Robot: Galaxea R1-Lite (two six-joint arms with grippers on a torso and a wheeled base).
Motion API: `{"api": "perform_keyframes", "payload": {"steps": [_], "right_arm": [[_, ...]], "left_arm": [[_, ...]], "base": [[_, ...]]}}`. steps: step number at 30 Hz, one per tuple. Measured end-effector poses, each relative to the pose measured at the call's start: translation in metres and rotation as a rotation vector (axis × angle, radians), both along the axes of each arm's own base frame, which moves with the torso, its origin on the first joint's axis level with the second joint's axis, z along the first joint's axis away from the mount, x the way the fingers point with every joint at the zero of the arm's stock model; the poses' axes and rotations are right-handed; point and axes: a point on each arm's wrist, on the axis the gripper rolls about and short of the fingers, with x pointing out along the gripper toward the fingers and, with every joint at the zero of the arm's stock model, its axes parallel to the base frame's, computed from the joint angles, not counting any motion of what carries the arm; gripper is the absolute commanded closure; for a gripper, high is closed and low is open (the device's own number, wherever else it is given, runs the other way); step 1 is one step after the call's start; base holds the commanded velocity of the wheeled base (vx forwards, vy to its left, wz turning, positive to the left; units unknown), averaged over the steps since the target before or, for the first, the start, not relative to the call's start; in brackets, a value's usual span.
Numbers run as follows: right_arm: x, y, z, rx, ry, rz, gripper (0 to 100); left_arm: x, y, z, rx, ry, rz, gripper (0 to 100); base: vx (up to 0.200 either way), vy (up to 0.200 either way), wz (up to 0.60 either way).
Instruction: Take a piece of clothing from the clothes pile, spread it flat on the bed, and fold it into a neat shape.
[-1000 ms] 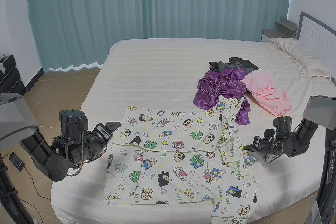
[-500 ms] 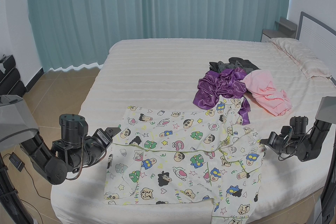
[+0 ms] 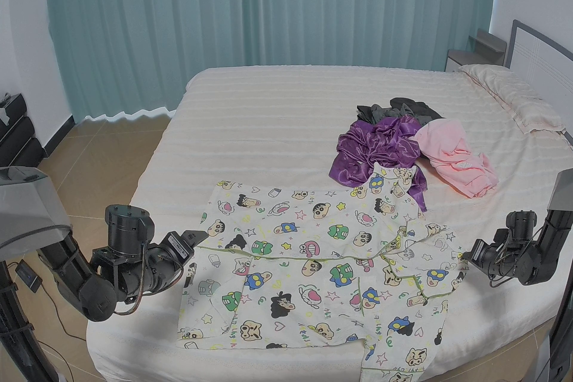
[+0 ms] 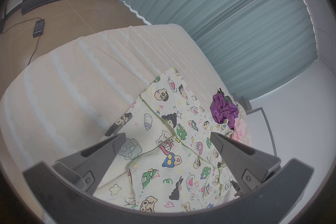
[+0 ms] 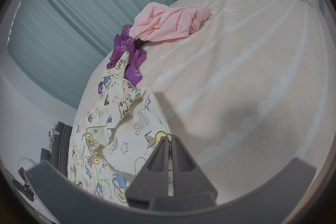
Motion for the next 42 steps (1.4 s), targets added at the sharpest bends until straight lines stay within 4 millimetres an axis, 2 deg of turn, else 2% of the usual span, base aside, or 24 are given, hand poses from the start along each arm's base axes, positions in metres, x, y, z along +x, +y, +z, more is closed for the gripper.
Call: {"api": "perform_keyframes", "payload": {"steps": [8, 14, 23, 30, 40, 41, 42], "right_arm": [[0.001, -0.003, 0.007, -0.006, -0.071, -0.017, 0], [-0.013, 0.002, 0.013, 0.036, -0.114, -0.049, 0], [-0.032, 0.021, 0.021, 0.121, -0.214, -0.053, 0], [-0.041, 0.028, 0.012, 0.198, -0.151, -0.072, 0], [-0.044, 0.028, 0.011, 0.219, -0.134, -0.070, 0], [-0.044, 0.028, 0.011, 0.219, -0.135, -0.069, 0], [-0.044, 0.029, 0.011, 0.219, -0.135, -0.069, 0]], "left_arm": [[-0.005, -0.001, -0.004, 0.025, 0.019, -0.025, 0], [-0.011, -0.004, -0.015, 0.079, 0.052, -0.084, 0], [-0.017, -0.029, -0.042, 0.122, 0.130, -0.162, 0], [-0.013, -0.051, -0.058, 0.177, 0.137, -0.129, 0], [-0.010, -0.060, -0.066, 0.188, 0.147, -0.140, 0], [-0.010, -0.060, -0.067, 0.188, 0.147, -0.140, 100], [-0.010, -0.060, -0.067, 0.188, 0.148, -0.140, 100]], "base": [[0.000, 0.000, 0.00], [0.000, 0.000, 0.00], [0.000, 0.000, 0.00], [0.000, 0.000, 0.00], [0.000, 0.000, 0.00], [0.000, 0.000, 0.00], [0.000, 0.000, 0.00]]}}
